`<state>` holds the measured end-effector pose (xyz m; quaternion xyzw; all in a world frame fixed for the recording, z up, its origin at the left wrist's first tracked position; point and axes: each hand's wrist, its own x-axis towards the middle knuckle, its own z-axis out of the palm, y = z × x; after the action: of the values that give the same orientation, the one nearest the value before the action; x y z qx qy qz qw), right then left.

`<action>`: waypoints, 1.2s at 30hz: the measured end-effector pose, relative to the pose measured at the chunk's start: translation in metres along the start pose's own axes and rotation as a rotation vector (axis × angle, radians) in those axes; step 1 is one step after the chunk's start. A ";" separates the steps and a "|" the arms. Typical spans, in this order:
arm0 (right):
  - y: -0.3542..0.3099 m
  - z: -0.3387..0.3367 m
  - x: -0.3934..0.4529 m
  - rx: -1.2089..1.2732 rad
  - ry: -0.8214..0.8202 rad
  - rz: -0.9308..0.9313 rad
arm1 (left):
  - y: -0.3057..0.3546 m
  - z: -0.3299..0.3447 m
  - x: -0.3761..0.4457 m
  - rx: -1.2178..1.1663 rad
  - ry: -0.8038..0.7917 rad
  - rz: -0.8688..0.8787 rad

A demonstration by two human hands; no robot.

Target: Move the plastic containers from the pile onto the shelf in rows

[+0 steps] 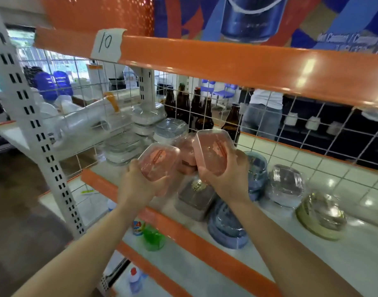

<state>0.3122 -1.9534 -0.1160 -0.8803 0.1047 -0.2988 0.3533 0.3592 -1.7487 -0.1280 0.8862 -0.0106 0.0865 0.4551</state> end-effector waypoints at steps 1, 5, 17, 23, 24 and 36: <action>0.000 0.003 0.003 -0.002 0.003 -0.008 | -0.004 0.002 0.006 0.021 -0.014 -0.009; -0.002 0.014 0.008 -0.044 0.009 -0.017 | -0.019 0.004 0.028 0.064 -0.149 -0.055; -0.019 0.033 -0.003 -0.135 0.124 0.194 | -0.038 0.006 0.063 0.056 -0.508 0.003; -0.035 0.046 -0.022 -0.172 0.219 0.274 | -0.055 -0.002 0.078 0.034 -0.638 0.090; -0.038 0.049 -0.027 -0.179 0.241 0.282 | -0.058 -0.003 0.080 0.026 -0.654 0.102; -0.049 0.066 -0.059 -0.264 0.357 0.354 | -0.061 -0.001 0.085 -0.150 -0.671 0.153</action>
<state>0.3034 -1.8571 -0.1467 -0.8200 0.3556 -0.3665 0.2585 0.4485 -1.7073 -0.1628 0.8259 -0.2321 -0.1769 0.4825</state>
